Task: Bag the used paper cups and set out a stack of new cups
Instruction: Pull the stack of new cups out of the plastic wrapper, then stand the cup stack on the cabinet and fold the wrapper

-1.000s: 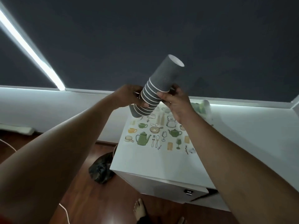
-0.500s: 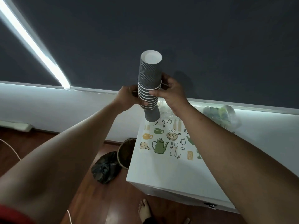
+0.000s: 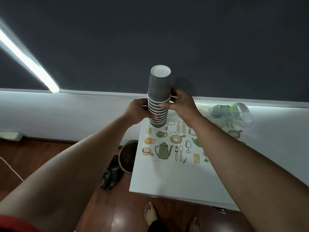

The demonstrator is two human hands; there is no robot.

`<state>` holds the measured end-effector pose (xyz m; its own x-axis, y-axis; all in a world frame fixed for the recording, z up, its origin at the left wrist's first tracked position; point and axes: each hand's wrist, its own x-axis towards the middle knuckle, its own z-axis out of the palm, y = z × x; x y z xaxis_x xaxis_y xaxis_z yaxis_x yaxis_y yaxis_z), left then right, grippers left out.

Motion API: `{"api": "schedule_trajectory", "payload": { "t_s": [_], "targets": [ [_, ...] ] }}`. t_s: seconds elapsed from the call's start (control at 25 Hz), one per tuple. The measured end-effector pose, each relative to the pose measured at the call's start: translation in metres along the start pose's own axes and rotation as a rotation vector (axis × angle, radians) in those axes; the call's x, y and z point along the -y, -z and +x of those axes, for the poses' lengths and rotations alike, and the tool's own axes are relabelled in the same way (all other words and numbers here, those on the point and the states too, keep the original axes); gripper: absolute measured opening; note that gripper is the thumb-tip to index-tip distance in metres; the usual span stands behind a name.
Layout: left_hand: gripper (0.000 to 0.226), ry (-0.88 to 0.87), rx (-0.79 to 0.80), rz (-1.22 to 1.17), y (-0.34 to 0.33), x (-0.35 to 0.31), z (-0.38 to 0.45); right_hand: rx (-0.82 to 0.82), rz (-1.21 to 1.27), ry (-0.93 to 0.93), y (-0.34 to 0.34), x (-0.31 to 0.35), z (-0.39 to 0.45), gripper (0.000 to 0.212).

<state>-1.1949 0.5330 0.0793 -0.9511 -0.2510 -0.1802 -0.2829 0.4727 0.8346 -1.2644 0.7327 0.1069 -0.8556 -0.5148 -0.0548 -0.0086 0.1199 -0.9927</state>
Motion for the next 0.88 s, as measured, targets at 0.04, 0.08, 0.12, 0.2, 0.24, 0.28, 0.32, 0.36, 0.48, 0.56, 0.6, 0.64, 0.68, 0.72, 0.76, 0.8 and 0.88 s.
{"api": "schedule_trajectory", "payload": {
  "t_s": [0.04,0.08,0.12,0.2,0.24,0.28,0.32,0.36,0.48,0.56,0.6,0.64,0.68,0.72,0.76,0.8,0.88],
  "targets": [
    [0.063,0.011,0.003,0.011,-0.004,0.002,-0.001,0.003,-0.011,-0.004,0.000,-0.004,-0.002,0.079],
    [0.062,0.019,0.005,0.018,-0.008,0.004,-0.003,0.004,-0.021,-0.007,0.000,-0.008,-0.004,0.080],
    [0.062,0.025,0.007,0.020,-0.012,0.005,-0.005,0.004,-0.031,-0.008,0.001,-0.011,-0.006,0.080],
    [0.061,0.041,0.009,0.004,-0.018,0.008,-0.008,0.018,-0.054,-0.004,0.002,-0.015,-0.009,0.080],
    [0.061,0.050,0.006,-0.009,-0.021,0.009,-0.010,0.027,-0.065,-0.005,0.002,-0.017,-0.010,0.080],
    [0.060,0.055,0.001,-0.020,-0.022,0.009,-0.011,0.033,-0.072,-0.005,0.003,-0.018,-0.010,0.080],
    [0.059,0.059,-0.002,-0.028,-0.023,0.011,-0.011,0.038,-0.082,-0.003,0.003,-0.019,-0.010,0.080],
    [0.058,0.061,-0.004,-0.030,-0.024,0.011,-0.011,0.040,-0.096,-0.001,0.003,-0.020,-0.010,0.081],
    [0.059,0.064,-0.014,-0.017,-0.025,0.011,-0.012,0.034,-0.122,-0.005,0.001,-0.023,-0.012,0.081],
    [0.061,0.084,-0.031,0.003,-0.028,0.008,-0.015,0.038,-0.141,-0.008,0.000,-0.021,-0.014,0.081],
    [0.063,0.109,-0.035,-0.003,-0.029,0.006,-0.016,0.044,-0.156,-0.009,0.001,-0.020,-0.015,0.080],
    [0.065,0.133,-0.038,-0.028,-0.031,0.006,-0.017,0.046,-0.171,-0.012,0.002,-0.019,-0.017,0.078],
    [0.068,0.168,-0.047,-0.053,-0.034,0.005,-0.020,0.037,-0.181,-0.024,0.005,-0.019,-0.020,0.076],
    [0.072,0.205,-0.071,-0.080,-0.038,0.004,-0.024,0.018,-0.183,-0.044,0.010,-0.020,-0.025,0.073],
    [0.076,0.259,-0.123,-0.104,-0.043,0.005,-0.029,-0.006,-0.189,-0.067,0.017,-0.021,-0.031,0.069],
    [0.077,0.315,-0.203,-0.147,-0.049,0.006,-0.035,-0.031,-0.201,-0.084,0.027,-0.024,-0.037,0.066],
    [0.058,0.400,-0.453,-0.260,-0.066,0.004,-0.055,-0.080,-0.272,-0.077,0.051,-0.029,-0.051,0.060]
  ]
}}
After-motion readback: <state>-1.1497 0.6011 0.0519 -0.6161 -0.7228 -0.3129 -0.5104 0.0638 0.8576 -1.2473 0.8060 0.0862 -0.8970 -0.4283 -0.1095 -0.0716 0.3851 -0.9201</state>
